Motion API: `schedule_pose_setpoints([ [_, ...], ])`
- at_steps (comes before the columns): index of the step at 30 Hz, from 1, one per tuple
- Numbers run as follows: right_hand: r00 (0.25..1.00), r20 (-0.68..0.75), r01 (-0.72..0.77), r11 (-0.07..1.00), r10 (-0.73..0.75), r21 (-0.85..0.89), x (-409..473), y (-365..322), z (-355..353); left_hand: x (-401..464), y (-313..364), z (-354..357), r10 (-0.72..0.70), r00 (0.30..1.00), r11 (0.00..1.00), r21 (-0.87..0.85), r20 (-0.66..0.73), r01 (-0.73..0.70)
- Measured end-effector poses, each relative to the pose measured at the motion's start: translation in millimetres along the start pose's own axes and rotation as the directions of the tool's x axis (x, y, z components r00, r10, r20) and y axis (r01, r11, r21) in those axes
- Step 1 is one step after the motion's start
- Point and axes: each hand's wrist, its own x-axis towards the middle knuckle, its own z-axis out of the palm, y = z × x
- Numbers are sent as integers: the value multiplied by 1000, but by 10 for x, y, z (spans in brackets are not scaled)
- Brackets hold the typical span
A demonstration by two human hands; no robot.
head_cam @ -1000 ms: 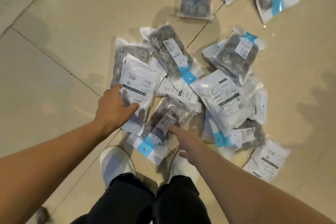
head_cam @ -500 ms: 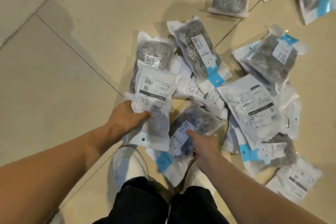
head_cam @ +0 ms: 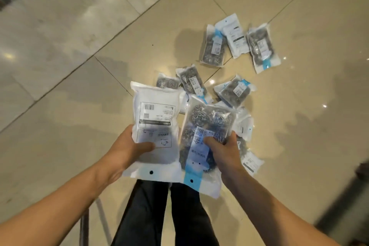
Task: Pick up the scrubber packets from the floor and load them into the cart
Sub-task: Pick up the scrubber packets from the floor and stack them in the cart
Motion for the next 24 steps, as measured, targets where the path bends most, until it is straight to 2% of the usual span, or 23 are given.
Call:
schedule_pose_setpoints([
  [4, 991, 15, 130, 990, -129, -56, -1114, -527, -377, -1173, 555, -104, 102, 994, 991, 95, -50, -97],
  [11, 931, 33, 364, 932, -363, -5, -2432, -1106, -799, -2602, 1089, -321, 159, 976, 980, -95, -150, -175],
  [17, 856, 105, 504, 862, -507, 55, -2920, -1472, -988, -3274, 1438, -362, 245, 957, 941, -199, -157, -274],
  [21, 791, 175, 580, 810, -586, 86, -3069, -1715, -1106, -3613, 1553, -265, 301, 924, 903, -240, -235, -356],
  [24, 758, 268, 602, 796, -594, 62, -3094, -1789, -1219, -3814, 1468, -93, 280, 894, 883, -272, -349, -382],
])
